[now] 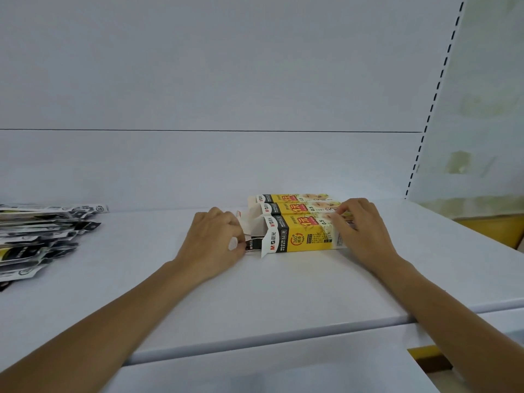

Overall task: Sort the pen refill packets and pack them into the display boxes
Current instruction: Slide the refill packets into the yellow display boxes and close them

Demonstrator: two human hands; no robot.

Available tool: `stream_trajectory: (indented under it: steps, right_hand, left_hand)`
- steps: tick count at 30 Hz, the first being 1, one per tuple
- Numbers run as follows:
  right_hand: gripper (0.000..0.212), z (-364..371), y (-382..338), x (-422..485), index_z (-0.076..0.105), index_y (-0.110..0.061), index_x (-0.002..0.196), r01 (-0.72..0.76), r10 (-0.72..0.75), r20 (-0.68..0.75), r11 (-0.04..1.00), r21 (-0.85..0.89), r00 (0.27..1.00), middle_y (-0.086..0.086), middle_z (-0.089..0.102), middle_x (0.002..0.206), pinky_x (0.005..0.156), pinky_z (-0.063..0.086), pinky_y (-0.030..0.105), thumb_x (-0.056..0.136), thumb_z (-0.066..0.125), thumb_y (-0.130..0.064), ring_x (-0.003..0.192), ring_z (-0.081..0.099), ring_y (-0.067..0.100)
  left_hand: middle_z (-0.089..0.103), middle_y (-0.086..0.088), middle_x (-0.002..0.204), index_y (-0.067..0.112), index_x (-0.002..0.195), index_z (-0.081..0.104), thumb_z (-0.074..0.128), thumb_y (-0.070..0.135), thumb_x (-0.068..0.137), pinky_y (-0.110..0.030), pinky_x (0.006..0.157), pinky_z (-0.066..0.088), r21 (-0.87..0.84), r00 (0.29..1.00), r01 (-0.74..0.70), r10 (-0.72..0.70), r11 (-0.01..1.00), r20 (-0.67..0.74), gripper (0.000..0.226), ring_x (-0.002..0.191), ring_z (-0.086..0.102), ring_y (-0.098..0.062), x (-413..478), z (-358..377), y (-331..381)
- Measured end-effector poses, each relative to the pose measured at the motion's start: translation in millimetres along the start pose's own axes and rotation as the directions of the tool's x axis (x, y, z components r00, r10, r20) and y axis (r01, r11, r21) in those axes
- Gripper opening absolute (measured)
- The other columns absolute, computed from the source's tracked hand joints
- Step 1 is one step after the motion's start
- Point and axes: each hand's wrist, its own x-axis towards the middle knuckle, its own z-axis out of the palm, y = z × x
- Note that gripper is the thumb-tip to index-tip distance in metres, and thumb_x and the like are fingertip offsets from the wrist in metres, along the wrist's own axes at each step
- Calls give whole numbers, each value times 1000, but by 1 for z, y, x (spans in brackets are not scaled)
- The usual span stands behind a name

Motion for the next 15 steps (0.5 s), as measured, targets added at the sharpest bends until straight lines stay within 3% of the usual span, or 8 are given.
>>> stream_trajectory:
  steps: [3, 8, 11, 13, 15]
  right_hand:
    - [10, -3, 0, 1, 57, -12, 91, -63, 63, -43, 998, 2, 997, -4, 43, 107, 80, 29, 21, 88, 56, -21, 104, 34, 10]
    - [10, -4, 2, 2, 57, -9, 92, -64, 65, -20, 998, 23, 998, 2, 48, 111, 76, 27, 16, 86, 57, -17, 108, 39, 16]
    - [9, -1, 2, 2, 57, -7, 90, -35, 36, -25, 999, 42, 999, 2, 51, 108, 76, 29, 19, 85, 58, -15, 100, 37, 11]
    - [9, -2, 2, 1, 58, -7, 89, -28, 29, -27, 998, 53, 999, 0, 51, 105, 74, 29, 20, 85, 58, -15, 99, 38, 11]
    - [7, -3, 2, 1, 57, -7, 88, -32, 33, -17, 998, 58, 999, -3, 50, 104, 75, 31, 25, 86, 55, -13, 99, 39, 13]
  left_hand:
    - [63, 15, 111, 32, 97, 74, 29, 58, 81, -24, 89, 20, -75, 996, -66, 70, 995, 54, 54, 112, 46, -15, -4, -2, -2]
    - [46, 11, 132, 44, 120, 58, 12, 58, 69, -25, 100, 24, -83, 957, -162, 177, 983, 229, 71, 127, 30, -15, -1, 2, 9]
    - [56, 11, 121, 32, 111, 65, 18, 53, 72, -24, 95, 33, -148, 936, -188, 223, 971, 273, 65, 117, 39, -14, 5, 0, 16]
    - [63, 9, 101, 23, 102, 65, 30, 43, 77, -31, 88, 42, -256, 942, -146, 214, 955, 259, 48, 99, 52, -12, 2, -4, 16]
    - [66, 13, 95, 31, 104, 67, 40, 35, 85, -28, 91, 39, -329, 976, -55, 120, 943, 181, 34, 91, 57, -8, -4, -9, 11]
